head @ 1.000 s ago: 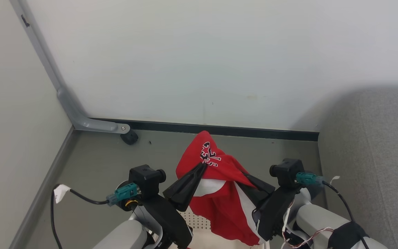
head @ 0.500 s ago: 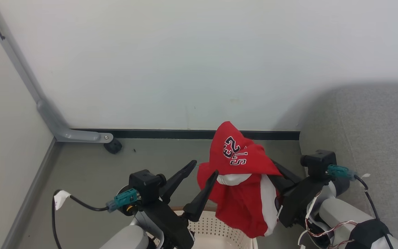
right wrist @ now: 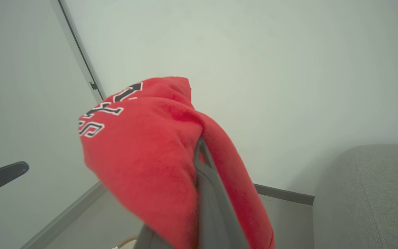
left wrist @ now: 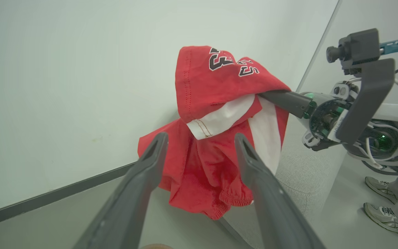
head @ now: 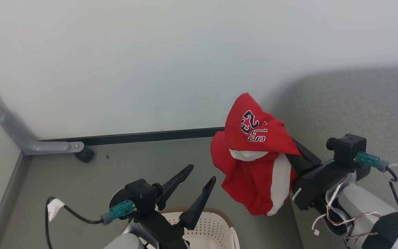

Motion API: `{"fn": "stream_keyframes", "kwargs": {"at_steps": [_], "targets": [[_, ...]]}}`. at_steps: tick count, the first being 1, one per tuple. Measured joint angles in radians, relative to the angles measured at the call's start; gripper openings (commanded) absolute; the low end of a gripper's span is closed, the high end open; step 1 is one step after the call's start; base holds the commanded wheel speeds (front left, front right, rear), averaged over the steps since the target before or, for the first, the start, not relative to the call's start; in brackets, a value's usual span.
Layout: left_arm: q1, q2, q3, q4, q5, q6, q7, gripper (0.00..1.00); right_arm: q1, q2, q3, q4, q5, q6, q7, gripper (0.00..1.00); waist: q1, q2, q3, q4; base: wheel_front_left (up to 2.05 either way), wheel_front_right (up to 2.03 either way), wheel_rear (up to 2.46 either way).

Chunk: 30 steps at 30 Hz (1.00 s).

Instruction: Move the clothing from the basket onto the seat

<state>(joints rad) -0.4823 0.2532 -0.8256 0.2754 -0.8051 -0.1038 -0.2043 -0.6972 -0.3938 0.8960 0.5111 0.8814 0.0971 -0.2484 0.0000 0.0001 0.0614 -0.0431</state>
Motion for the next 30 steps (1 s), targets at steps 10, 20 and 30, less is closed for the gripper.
{"fn": "stream_keyframes", "kwargs": {"at_steps": [10, 20, 30], "targets": [[0.015, 0.012, -0.012, -0.041, 0.043, 0.009, -0.015, 1.00, 0.066, -0.058, -0.090, -0.131, -0.058, -0.046, -0.001, 0.00, 0.0000, 0.0000, -0.001, -0.111, 0.00, 0.00, 0.00], [0.014, 0.028, -0.022, -0.067, 0.079, 0.009, -0.019, 1.00, 0.118, -0.095, -0.170, -0.238, -0.098, -0.084, -0.001, 0.00, 0.0000, 0.0000, 0.011, -0.213, 0.00, 0.00, 0.00], [-0.001, 0.029, -0.029, -0.075, 0.097, 0.015, -0.019, 1.00, 0.158, -0.113, -0.230, -0.317, -0.132, -0.099, -0.001, 0.00, 0.0000, 0.0000, 0.036, -0.296, 0.00, 0.00, 0.00]]}}
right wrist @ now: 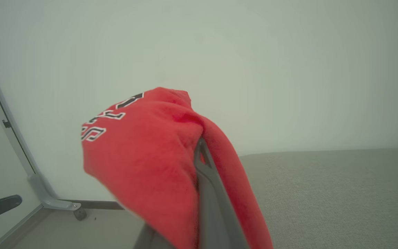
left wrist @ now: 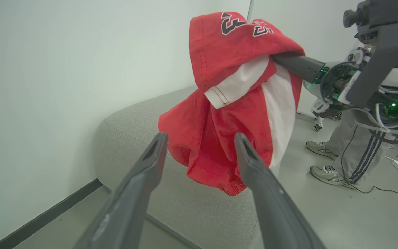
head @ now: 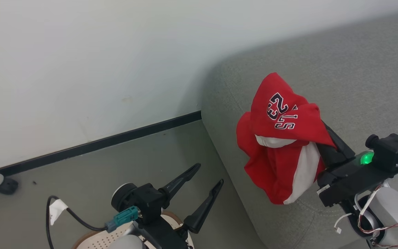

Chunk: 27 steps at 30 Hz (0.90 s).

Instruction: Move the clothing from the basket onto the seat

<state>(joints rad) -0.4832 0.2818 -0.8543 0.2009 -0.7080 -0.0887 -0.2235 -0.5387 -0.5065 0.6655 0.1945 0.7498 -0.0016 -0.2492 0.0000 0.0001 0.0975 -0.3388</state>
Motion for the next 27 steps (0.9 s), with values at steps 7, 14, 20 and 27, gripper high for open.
{"fn": "stream_keyframes", "kwargs": {"at_steps": [7, 14, 20, 27], "targets": [[-0.027, -0.002, -0.017, 0.007, 0.028, -0.001, 0.000, 1.00, 0.021, -0.017, -0.056, -0.027, -0.011, -0.009, 0.000, 0.00, 0.0001, 0.0000, 0.027, -0.025, 0.00, 0.00, 0.00], [-0.028, -0.005, -0.025, 0.012, 0.028, -0.001, 0.000, 1.00, 0.020, -0.034, -0.104, -0.033, -0.016, -0.008, 0.000, 0.00, 0.0000, 0.0000, 0.036, -0.026, 0.00, 0.00, 0.00], [-0.031, -0.020, -0.037, 0.008, 0.037, -0.006, 0.000, 1.00, 0.010, -0.062, -0.142, -0.046, -0.038, -0.004, 0.000, 0.00, 0.0000, 0.0000, 0.054, -0.016, 0.00, 0.00, 0.00], [-0.051, -0.017, -0.041, -0.018, 0.043, -0.009, 0.002, 1.00, -0.105, -0.105, -0.209, 0.024, -0.045, 0.030, 0.000, 0.00, 0.0001, 0.0000, 0.101, 0.004, 0.00, 0.00, 0.00]]}}
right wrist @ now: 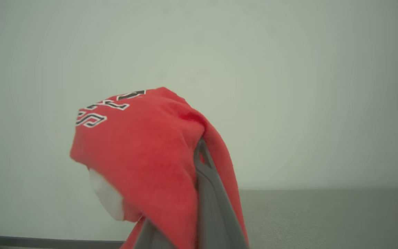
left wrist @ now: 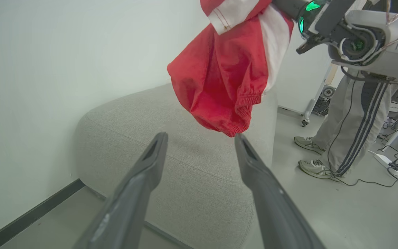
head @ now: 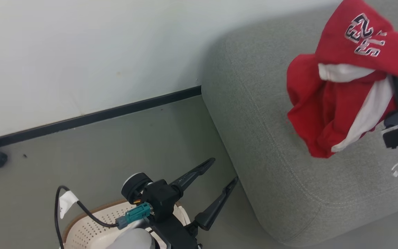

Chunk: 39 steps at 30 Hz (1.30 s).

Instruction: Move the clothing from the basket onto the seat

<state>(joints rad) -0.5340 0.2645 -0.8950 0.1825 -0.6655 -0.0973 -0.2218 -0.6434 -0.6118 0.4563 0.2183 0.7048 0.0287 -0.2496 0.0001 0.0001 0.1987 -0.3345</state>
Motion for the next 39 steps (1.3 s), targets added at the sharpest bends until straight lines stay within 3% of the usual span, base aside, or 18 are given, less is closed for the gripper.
{"fn": "stream_keyframes", "kwargs": {"at_steps": [2, 5, 15, 25, 31, 39], "targets": [[-0.011, 0.004, 0.000, -0.005, 0.001, 0.000, 0.000, 1.00, -0.036, -0.007, -0.016, 0.029, 0.000, 0.003, -0.003, 0.00, 0.0000, 0.0000, 0.017, 0.007, 0.00, 0.00, 0.00], [-0.032, 0.012, 0.001, -0.019, 0.007, 0.000, 0.002, 1.00, -0.086, -0.021, -0.034, 0.092, 0.003, 0.033, -0.004, 0.00, 0.0000, 0.0001, 0.045, 0.018, 0.00, 0.00, 0.00], [-0.077, 0.029, 0.000, -0.063, 0.035, -0.001, 0.028, 1.00, -0.208, -0.072, -0.114, 0.240, 0.015, 0.051, -0.004, 0.00, 0.0001, 0.0000, 0.152, 0.058, 0.00, 0.00, 0.00], [-0.146, 0.045, 0.006, -0.100, 0.057, -0.009, 0.044, 1.00, -0.317, -0.127, -0.182, 0.348, 0.005, 0.041, -0.004, 0.00, 0.0002, 0.0001, 0.278, 0.100, 0.00, 0.00, 0.00], [-0.182, 0.049, 0.006, -0.102, 0.063, -0.009, 0.044, 1.00, -0.352, -0.115, -0.155, 0.415, -0.028, 0.033, -0.007, 0.00, 0.0002, 0.0001, 0.346, 0.123, 0.00, 0.00, 0.00], [-0.202, 0.047, 0.001, -0.090, 0.070, -0.017, 0.044, 1.00, -0.337, -0.031, -0.091, 0.582, -0.034, 0.042, -0.007, 0.00, 0.0001, 0.0001, 0.397, 0.153, 0.00, 0.00, 0.00]]}}
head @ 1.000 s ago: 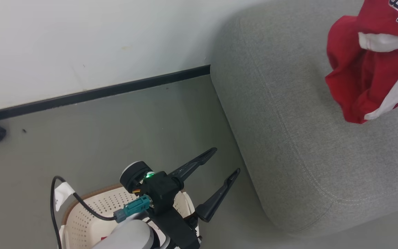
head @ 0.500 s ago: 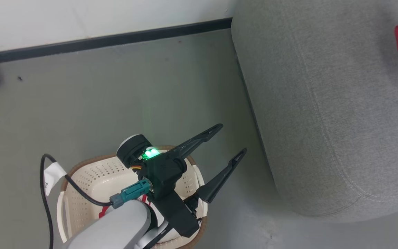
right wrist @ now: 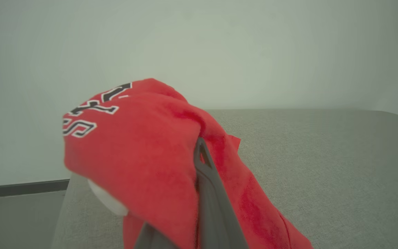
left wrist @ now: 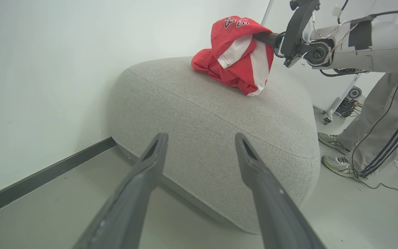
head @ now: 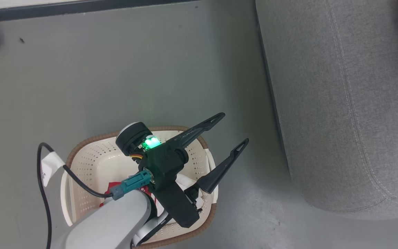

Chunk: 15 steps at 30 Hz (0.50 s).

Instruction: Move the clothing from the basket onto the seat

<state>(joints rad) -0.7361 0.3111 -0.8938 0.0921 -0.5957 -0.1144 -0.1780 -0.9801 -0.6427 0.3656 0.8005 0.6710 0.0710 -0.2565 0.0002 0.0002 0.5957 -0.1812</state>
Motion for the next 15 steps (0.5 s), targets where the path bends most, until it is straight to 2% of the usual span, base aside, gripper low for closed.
{"fn": "stream_keyframes", "kwargs": {"at_steps": [8, 13, 14, 15], "targets": [[0.000, 0.001, -0.005, 0.022, 0.000, 0.000, -0.004, 1.00, 0.018, 0.031, 0.014, 0.138, 0.003, 0.009, 0.037, 0.00, -0.0002, -0.0002, -0.007, 0.000, 0.00, 0.00, 0.00], [0.000, 0.001, -0.010, 0.039, 0.000, -0.001, -0.014, 1.00, 0.015, 0.052, 0.025, 0.173, 0.003, 0.014, 0.042, 0.00, -0.0002, -0.0001, -0.019, -0.003, 0.00, 0.00, 0.00], [0.000, 0.000, -0.012, 0.044, 0.000, -0.001, -0.015, 1.00, 0.012, 0.057, 0.029, 0.181, 0.003, 0.018, 0.047, 0.13, -0.0002, -0.0001, -0.023, -0.003, 0.00, 0.00, 0.00], [0.000, -0.001, -0.014, 0.051, 0.000, -0.001, -0.017, 1.00, 0.011, 0.059, 0.030, 0.186, 0.003, 0.020, 0.050, 0.32, -0.0002, -0.0001, -0.027, -0.004, 0.00, 0.00, 0.00]]}}
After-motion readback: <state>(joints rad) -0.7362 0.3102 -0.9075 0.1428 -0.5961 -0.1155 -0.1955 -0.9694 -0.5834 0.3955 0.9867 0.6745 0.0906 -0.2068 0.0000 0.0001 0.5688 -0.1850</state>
